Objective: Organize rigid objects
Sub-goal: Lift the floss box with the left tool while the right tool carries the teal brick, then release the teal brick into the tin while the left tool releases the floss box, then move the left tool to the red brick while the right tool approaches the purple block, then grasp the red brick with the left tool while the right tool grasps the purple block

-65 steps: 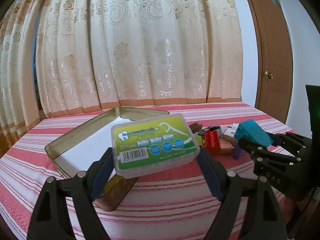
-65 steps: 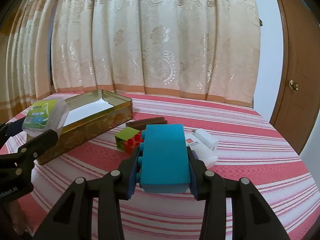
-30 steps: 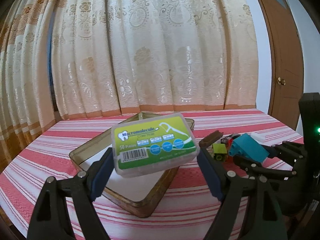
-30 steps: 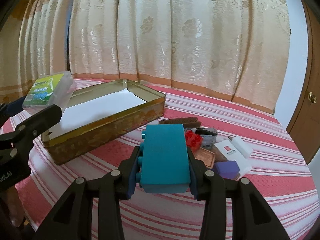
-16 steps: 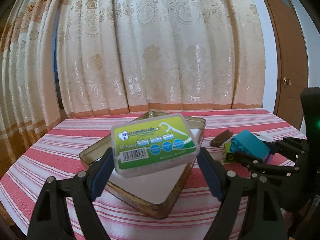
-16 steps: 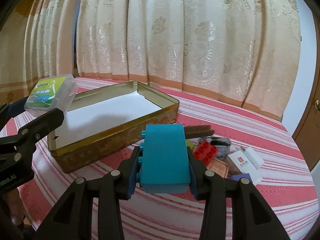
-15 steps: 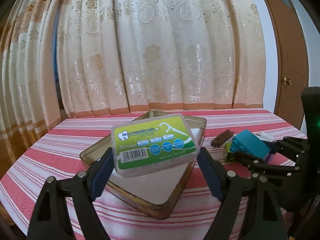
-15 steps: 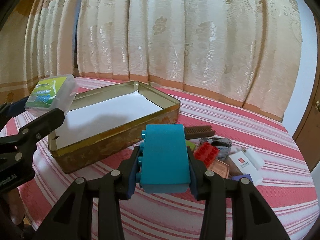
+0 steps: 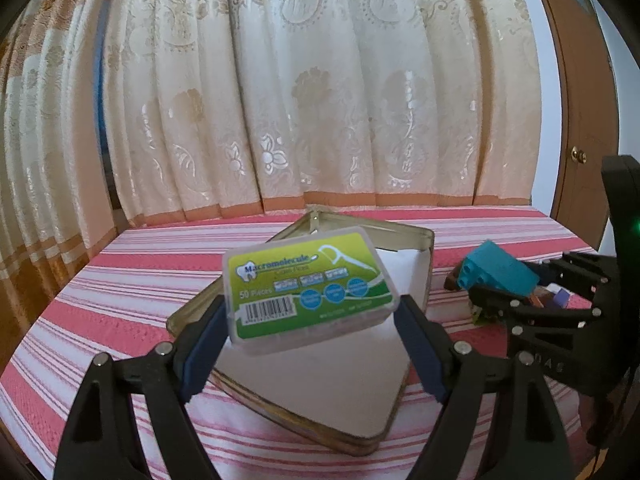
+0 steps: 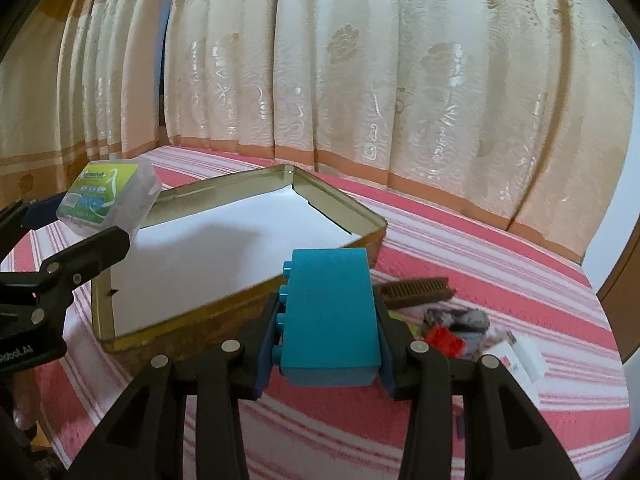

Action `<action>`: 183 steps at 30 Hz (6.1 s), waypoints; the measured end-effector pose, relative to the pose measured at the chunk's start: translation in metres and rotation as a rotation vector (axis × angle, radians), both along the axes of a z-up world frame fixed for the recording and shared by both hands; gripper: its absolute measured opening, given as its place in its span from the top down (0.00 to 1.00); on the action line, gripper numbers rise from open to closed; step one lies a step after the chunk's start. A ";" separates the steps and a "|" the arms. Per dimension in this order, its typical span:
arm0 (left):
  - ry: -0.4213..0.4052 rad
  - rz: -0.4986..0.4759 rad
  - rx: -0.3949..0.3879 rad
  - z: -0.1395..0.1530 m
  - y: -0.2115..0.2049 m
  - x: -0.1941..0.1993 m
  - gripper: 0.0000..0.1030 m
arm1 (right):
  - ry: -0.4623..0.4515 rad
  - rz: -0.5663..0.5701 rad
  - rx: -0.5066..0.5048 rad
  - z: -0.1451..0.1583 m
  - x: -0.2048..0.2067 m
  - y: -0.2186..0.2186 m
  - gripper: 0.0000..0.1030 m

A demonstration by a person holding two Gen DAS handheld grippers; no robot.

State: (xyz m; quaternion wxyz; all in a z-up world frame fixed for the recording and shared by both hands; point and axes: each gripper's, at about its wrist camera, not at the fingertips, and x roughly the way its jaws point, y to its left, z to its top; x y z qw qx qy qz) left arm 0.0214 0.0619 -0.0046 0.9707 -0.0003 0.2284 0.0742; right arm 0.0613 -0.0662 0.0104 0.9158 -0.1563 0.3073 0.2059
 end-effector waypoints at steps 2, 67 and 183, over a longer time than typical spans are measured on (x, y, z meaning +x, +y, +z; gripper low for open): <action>0.020 -0.014 -0.007 0.002 0.005 0.007 0.19 | 0.007 0.009 -0.006 0.002 0.008 0.006 0.57; 0.226 -0.031 -0.102 0.014 0.045 0.062 0.05 | 0.216 -0.016 0.046 -0.008 0.092 0.048 0.30; 0.076 -0.329 -0.169 -0.023 -0.128 0.047 0.71 | 0.018 -0.268 0.218 -0.010 -0.008 -0.121 0.56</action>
